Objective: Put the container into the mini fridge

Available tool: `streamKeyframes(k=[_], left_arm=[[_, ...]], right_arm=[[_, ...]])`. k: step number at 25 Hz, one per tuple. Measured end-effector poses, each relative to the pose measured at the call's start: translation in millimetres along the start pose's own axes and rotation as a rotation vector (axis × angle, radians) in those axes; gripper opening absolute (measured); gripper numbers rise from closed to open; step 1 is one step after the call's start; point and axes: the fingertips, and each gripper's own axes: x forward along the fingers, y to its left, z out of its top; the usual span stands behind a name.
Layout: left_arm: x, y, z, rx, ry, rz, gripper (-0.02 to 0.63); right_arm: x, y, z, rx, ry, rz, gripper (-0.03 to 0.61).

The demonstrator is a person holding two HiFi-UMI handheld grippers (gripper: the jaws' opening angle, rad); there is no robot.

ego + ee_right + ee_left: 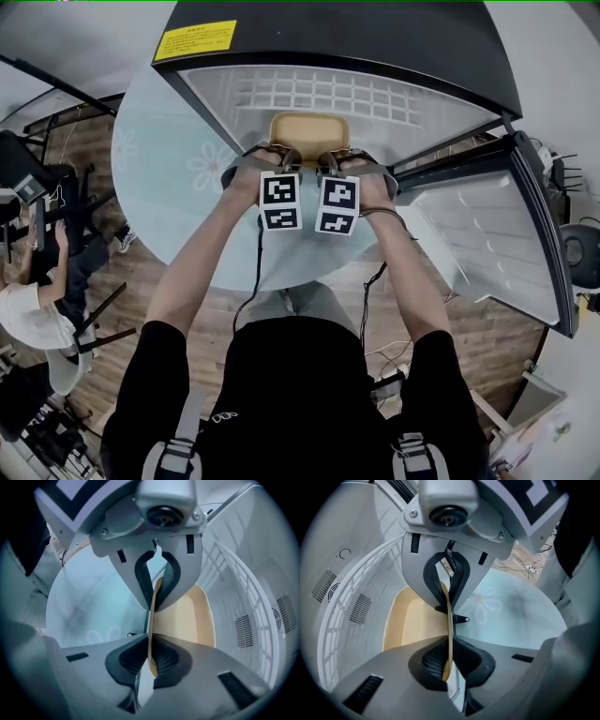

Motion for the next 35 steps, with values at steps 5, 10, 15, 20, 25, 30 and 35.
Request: streamKeyframes(k=[5,10,15,20,25,30,35], left_arm=[[17,-1,-3,-0.041,0.016,-0.048,0.02],[32,3,-7,-0.051,0.031,-0.051,0.021],[43,10,-6,-0.077,0.036,-0.035,0.031],[45,13,-4,-0.067,0.05,-0.004,0.06],[45,18,-5,-0.128,0.029,0.013,0.106],[29,19,6,-0.248,-0.035,0.036,0.124],[-5,23,14,-0.343,-0.117,0.095,0.12]], right_arm=[[17,0,-5,-0.025,0.027,0.031,0.017],[32,-3,-10,0.014,0.029,0.046,0.017],[41,-8,-18,0.031,0.03,0.031,0.02],[44,-6,-26,0.04,0.037,0.011,0.068],[43,-11,-28,0.047,0.031,-0.008,0.106],[31,-16,-21,0.086,-0.005,-0.038,0.106],[1,-26,-8,0.19,-0.065,-0.098,0.106]])
